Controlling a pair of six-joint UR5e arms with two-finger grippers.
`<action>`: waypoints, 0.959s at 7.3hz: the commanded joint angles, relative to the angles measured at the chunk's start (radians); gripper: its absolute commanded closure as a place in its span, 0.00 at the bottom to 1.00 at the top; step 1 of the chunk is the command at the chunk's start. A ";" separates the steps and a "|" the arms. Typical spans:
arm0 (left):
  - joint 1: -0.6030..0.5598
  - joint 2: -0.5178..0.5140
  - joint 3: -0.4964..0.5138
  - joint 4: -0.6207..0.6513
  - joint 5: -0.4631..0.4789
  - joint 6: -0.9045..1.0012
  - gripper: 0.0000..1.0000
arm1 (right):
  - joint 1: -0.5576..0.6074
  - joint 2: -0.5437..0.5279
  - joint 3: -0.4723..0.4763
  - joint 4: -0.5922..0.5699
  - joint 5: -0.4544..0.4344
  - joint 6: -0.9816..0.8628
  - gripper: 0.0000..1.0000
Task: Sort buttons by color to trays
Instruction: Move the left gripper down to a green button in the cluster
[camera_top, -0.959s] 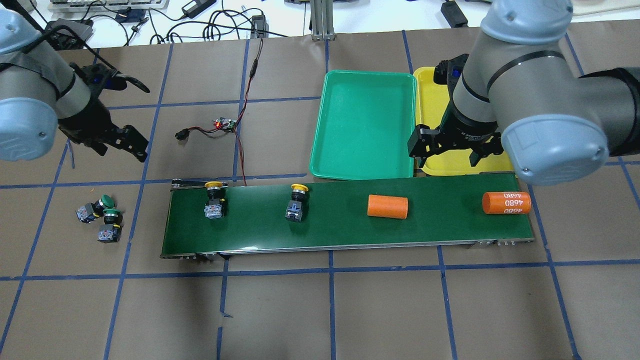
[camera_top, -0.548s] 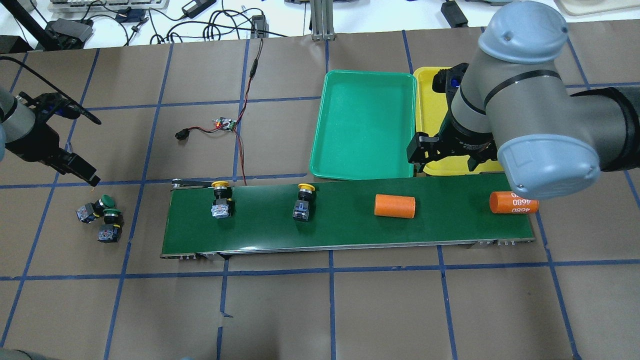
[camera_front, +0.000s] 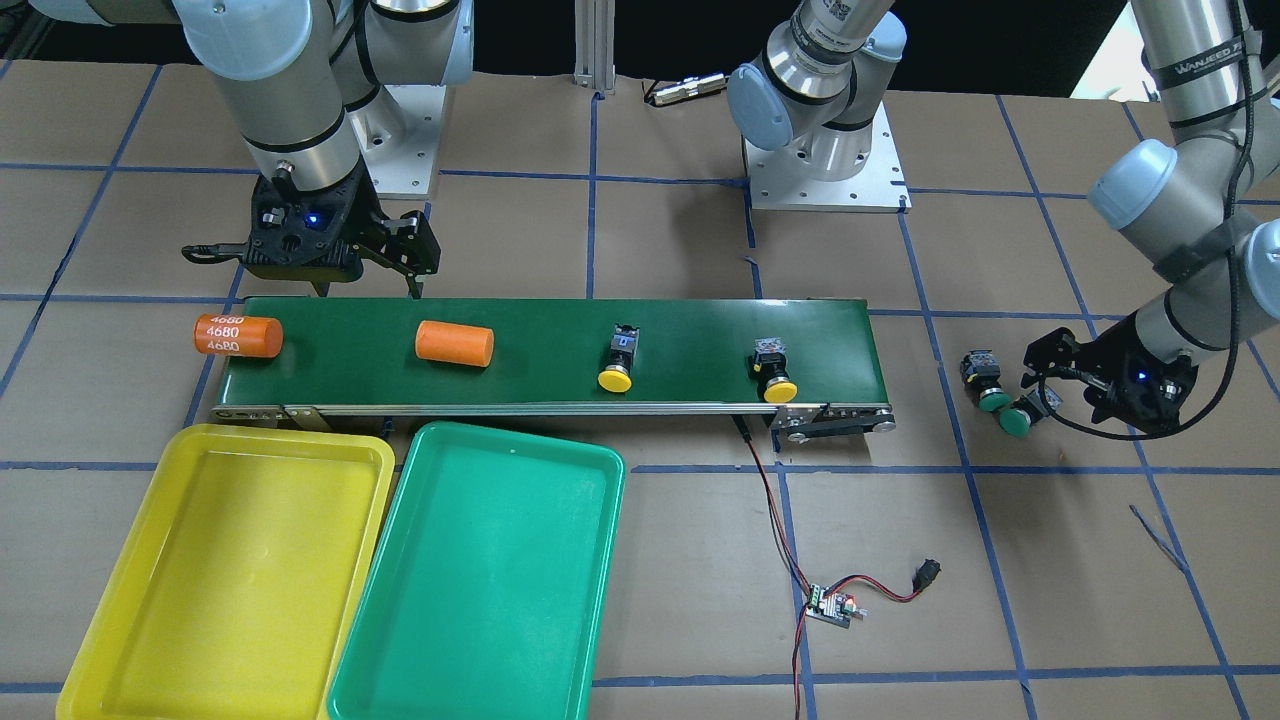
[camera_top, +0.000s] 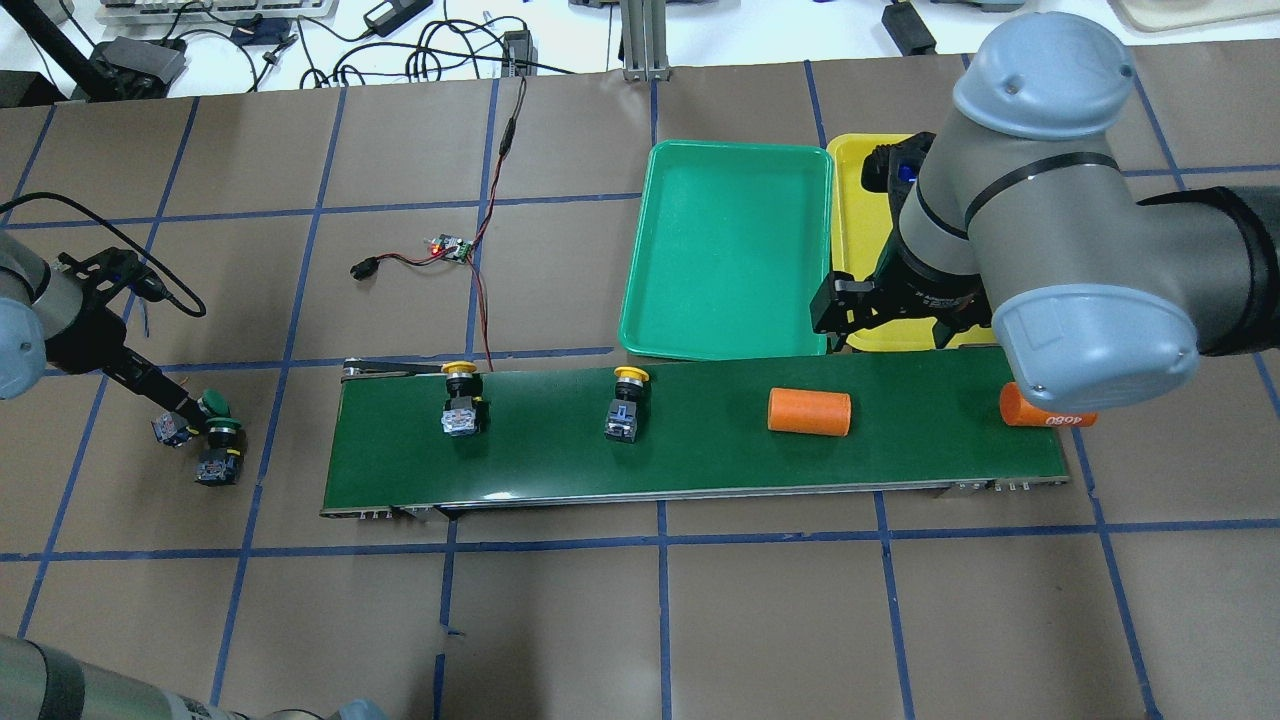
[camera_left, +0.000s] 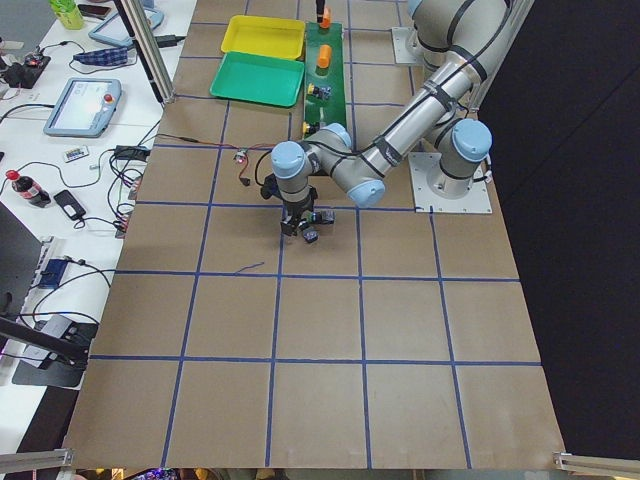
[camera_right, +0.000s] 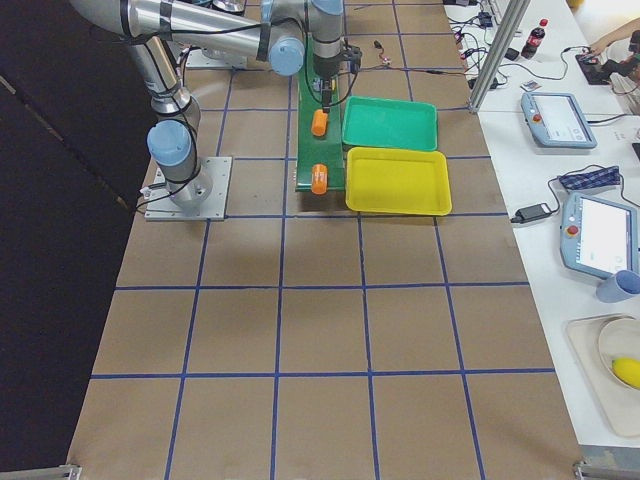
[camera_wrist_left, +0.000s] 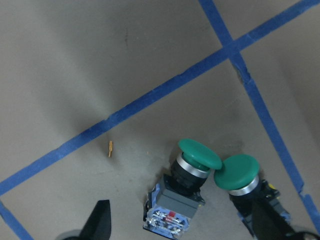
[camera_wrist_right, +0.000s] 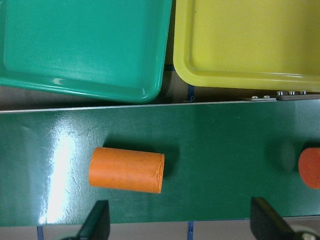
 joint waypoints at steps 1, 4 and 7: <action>0.011 -0.047 -0.005 0.014 0.000 0.037 0.00 | 0.002 0.011 0.014 -0.001 0.004 0.000 0.00; 0.025 -0.072 -0.003 0.014 0.000 0.068 0.38 | 0.001 0.021 0.018 -0.004 0.006 -0.001 0.00; 0.025 -0.058 0.009 0.014 0.029 0.061 1.00 | 0.002 0.045 0.021 -0.045 0.013 -0.001 0.00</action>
